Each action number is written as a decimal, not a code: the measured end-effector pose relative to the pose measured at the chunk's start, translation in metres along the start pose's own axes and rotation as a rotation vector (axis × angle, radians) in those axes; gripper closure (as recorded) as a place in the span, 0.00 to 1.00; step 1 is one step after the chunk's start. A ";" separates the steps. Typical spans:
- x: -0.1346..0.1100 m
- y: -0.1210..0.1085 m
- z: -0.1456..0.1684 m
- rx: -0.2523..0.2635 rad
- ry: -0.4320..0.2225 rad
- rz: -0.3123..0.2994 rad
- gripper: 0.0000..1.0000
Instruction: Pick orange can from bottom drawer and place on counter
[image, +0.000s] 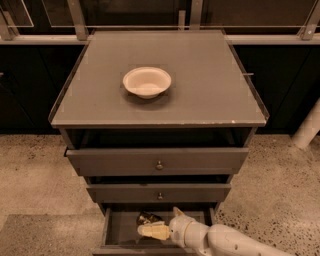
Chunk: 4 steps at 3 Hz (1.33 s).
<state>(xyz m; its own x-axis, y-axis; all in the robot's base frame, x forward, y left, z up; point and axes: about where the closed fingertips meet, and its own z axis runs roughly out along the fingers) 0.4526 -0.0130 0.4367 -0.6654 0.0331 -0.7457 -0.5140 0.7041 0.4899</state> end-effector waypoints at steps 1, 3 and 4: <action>0.002 0.007 -0.001 0.005 0.011 -0.019 0.00; 0.107 0.049 0.058 -0.130 0.044 -0.031 0.00; 0.106 0.049 0.057 -0.129 0.044 -0.033 0.00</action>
Offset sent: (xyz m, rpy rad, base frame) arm -0.0787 0.0724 -0.0986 -0.0017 0.0163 0.1284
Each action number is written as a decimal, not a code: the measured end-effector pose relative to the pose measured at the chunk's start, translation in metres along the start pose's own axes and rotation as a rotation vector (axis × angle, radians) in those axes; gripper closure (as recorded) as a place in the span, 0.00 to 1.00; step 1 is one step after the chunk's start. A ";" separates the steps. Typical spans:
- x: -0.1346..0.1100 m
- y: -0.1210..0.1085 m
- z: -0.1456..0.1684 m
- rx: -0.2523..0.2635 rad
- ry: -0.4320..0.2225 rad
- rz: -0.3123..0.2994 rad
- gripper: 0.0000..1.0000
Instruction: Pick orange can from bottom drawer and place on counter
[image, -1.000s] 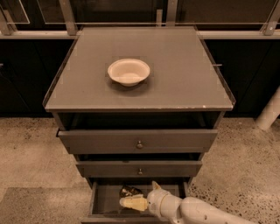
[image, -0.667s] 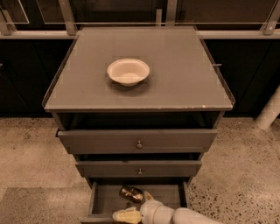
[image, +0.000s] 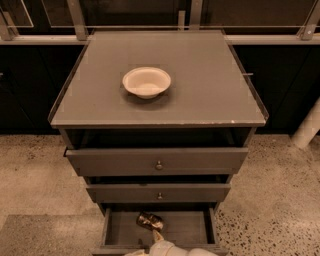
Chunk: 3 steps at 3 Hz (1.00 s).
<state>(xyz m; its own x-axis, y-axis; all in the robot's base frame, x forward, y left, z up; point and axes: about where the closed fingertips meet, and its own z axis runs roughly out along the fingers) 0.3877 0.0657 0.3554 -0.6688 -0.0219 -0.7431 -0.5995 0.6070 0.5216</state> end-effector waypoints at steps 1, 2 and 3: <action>0.002 0.000 0.003 0.051 0.032 -0.066 0.00; 0.012 0.011 0.006 0.099 0.105 -0.333 0.00; -0.005 -0.005 0.004 0.210 0.094 -0.598 0.00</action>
Offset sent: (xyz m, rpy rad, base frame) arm 0.0623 -0.0573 -0.0042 -0.8699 -0.6433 -0.0330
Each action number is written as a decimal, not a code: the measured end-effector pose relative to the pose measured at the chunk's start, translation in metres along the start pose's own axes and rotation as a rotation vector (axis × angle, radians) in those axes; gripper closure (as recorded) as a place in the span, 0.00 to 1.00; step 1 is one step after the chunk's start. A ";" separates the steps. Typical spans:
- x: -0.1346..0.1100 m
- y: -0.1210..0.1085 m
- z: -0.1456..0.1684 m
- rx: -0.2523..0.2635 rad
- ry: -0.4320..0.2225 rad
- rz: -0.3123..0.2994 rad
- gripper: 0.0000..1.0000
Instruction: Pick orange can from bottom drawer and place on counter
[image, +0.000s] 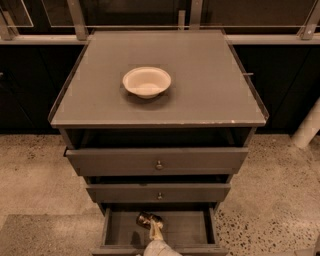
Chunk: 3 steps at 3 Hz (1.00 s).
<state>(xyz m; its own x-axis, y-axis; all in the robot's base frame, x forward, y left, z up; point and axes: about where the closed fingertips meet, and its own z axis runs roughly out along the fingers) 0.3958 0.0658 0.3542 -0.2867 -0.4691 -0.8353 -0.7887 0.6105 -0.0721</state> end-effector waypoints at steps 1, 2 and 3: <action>0.003 -0.023 -0.001 0.087 0.012 -0.029 0.00; 0.010 -0.030 0.008 0.093 0.008 -0.010 0.00; 0.029 -0.055 0.023 0.132 0.013 0.034 0.00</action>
Offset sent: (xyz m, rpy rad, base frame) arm 0.0396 -0.0233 -0.0246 -0.0259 -0.0432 -0.0977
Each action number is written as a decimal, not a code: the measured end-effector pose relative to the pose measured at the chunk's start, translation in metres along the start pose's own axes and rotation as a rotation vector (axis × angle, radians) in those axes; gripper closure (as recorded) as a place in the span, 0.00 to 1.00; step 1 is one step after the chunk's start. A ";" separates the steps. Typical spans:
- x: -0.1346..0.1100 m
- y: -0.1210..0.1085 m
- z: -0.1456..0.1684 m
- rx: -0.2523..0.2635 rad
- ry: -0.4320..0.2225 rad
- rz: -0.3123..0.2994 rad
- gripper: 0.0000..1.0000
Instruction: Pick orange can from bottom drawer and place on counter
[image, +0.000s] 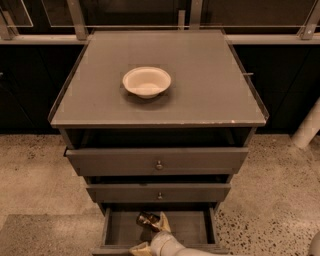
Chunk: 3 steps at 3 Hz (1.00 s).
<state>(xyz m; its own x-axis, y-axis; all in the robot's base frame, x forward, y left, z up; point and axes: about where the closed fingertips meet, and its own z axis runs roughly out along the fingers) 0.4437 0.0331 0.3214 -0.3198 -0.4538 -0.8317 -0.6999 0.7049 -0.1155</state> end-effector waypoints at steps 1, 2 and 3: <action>0.013 -0.037 0.017 0.074 0.014 0.041 0.00; 0.013 -0.034 0.019 0.070 0.019 0.029 0.00; 0.033 -0.029 0.037 0.046 0.048 0.063 0.00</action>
Offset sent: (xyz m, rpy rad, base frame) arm 0.0258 -0.0186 -0.0142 -0.0056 0.0013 -0.0697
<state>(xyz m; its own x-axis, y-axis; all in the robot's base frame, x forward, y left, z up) 0.4771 0.0177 0.2775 -0.3932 -0.4325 -0.8114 -0.6473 0.7569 -0.0897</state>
